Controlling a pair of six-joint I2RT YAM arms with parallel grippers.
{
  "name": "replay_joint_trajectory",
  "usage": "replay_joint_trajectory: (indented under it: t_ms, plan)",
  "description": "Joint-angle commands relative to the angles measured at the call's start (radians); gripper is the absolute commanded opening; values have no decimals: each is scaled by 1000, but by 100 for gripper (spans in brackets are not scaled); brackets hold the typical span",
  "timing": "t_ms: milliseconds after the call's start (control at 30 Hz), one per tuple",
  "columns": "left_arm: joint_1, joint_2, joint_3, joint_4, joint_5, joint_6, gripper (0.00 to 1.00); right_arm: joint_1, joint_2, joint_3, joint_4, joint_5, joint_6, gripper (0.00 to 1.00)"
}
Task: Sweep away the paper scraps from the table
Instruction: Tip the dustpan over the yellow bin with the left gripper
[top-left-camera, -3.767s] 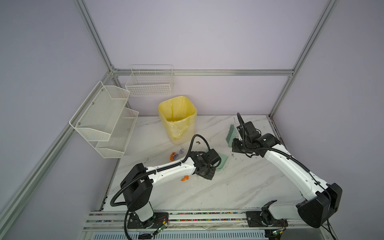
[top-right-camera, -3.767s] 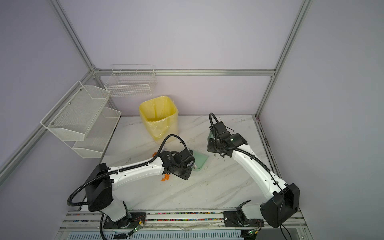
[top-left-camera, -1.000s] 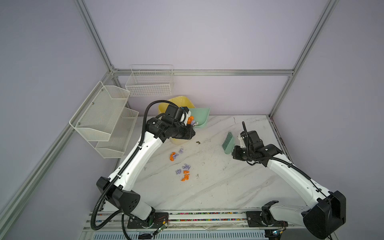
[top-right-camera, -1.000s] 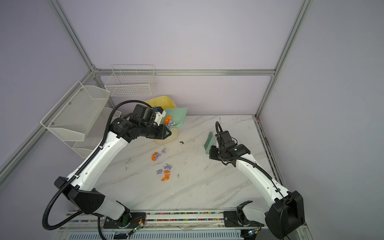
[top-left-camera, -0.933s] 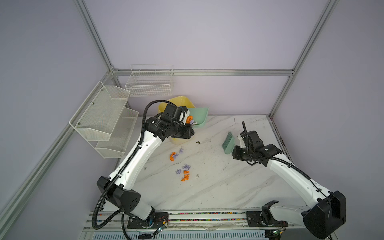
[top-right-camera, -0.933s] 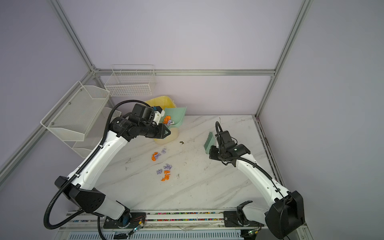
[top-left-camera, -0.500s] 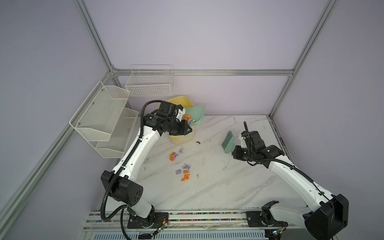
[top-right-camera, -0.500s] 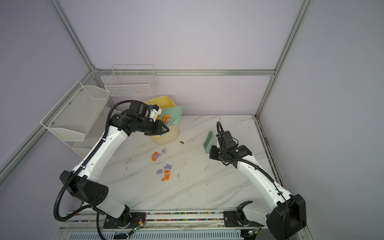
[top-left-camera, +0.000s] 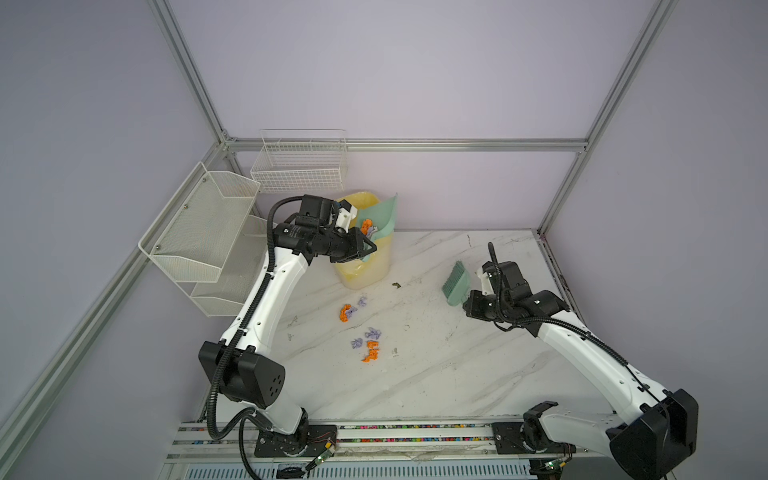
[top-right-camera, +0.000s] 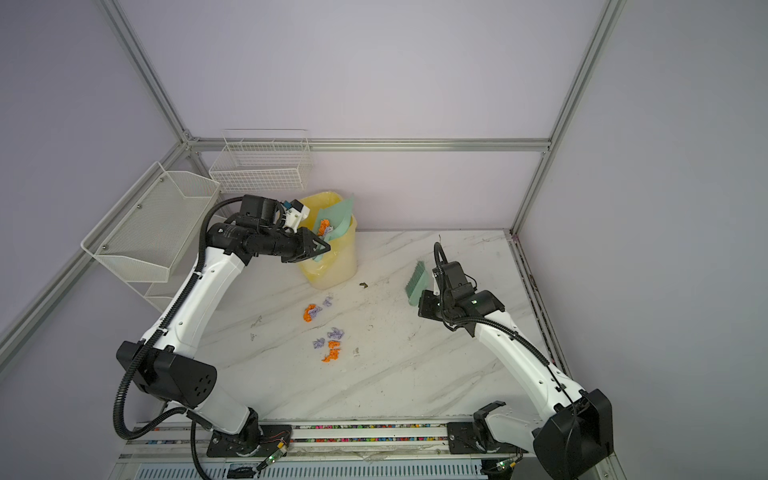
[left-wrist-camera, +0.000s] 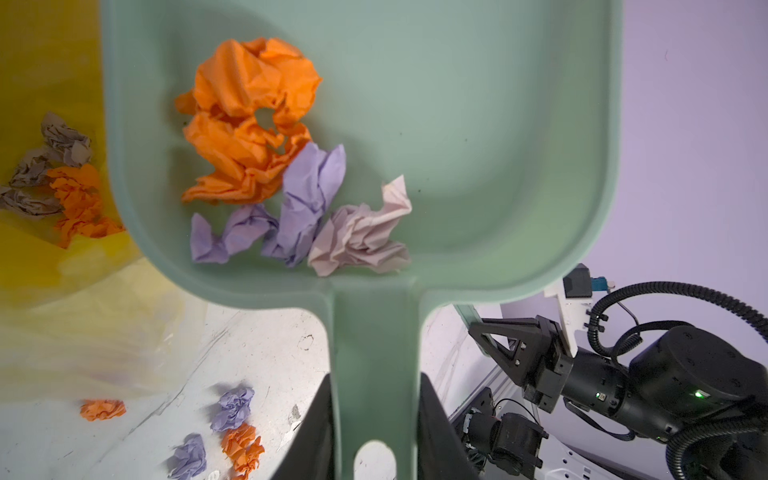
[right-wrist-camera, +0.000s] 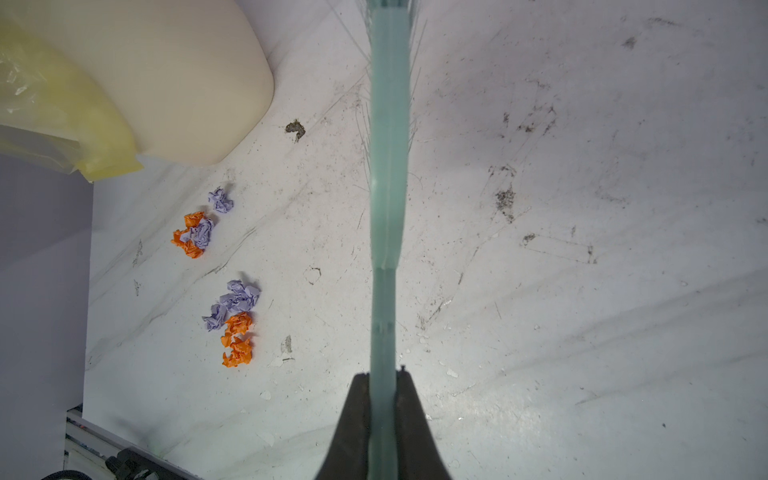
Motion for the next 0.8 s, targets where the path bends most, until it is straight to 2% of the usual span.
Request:
replay_joint_trajectory:
  t_ms: [0, 333, 533, 767]
  plan:
    - [30, -9, 55, 83, 109, -38, 10, -6, -4, -5, 23, -5, 12, 0]
    - [137, -45, -90, 300, 307, -210, 10, -5, -19, -10, 22, -5, 21, 0]
    - [167, -34, -145, 449, 419, -340, 10, -5, -30, -11, 17, -4, 20, 0]
    - [181, -40, -182, 526, 446, -403, 10, -5, -44, -19, 13, -3, 21, 0]
